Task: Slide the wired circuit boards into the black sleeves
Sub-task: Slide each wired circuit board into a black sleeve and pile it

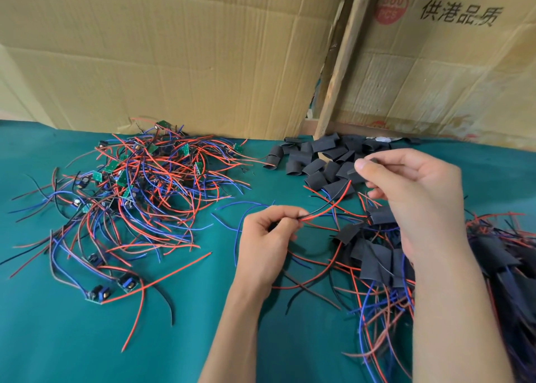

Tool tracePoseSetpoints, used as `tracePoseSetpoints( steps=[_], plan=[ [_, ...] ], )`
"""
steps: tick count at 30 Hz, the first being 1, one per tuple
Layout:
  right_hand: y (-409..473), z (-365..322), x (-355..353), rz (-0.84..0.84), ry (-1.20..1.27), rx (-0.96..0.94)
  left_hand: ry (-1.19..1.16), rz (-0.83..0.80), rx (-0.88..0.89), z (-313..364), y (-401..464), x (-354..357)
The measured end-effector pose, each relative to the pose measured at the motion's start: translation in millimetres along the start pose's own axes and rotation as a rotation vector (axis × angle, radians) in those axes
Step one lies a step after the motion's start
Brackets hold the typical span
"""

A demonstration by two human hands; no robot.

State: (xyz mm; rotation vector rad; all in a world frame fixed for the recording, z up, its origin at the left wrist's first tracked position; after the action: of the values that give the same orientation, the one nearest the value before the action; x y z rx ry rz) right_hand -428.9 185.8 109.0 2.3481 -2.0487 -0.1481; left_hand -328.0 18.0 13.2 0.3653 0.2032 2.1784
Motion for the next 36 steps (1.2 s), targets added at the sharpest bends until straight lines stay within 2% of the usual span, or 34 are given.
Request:
tracePoseSetpoints(
  steps=[5,16,30,36],
  plan=[
    [0,0,-2,0.049,-0.002,0.0,-0.033,0.013,0.006,-1,1,-3],
    [0,10,5,0.017,0.171,0.152,-0.034,0.006,0.005,-3,1,-3],
    [-4,11,14,-0.171,0.211,0.237,-0.016,0.006,-0.005,-3,1,-4],
    [-1,11,11,-0.19,0.251,0.238,-0.024,0.041,-0.018,-4,2,-6]
  ],
)
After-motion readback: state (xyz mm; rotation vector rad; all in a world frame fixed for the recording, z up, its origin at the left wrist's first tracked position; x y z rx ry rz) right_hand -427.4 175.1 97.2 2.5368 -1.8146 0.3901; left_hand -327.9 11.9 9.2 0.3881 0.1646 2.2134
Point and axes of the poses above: each hand's wrist, its own y-axis towards the middle knuckle, its own x-axis out of the palm, z = x × y, the point moved 6 cm from there along y, towards the middle knuckle, and after that the axes turned 13 degrees about x, right-handed, at the moved point
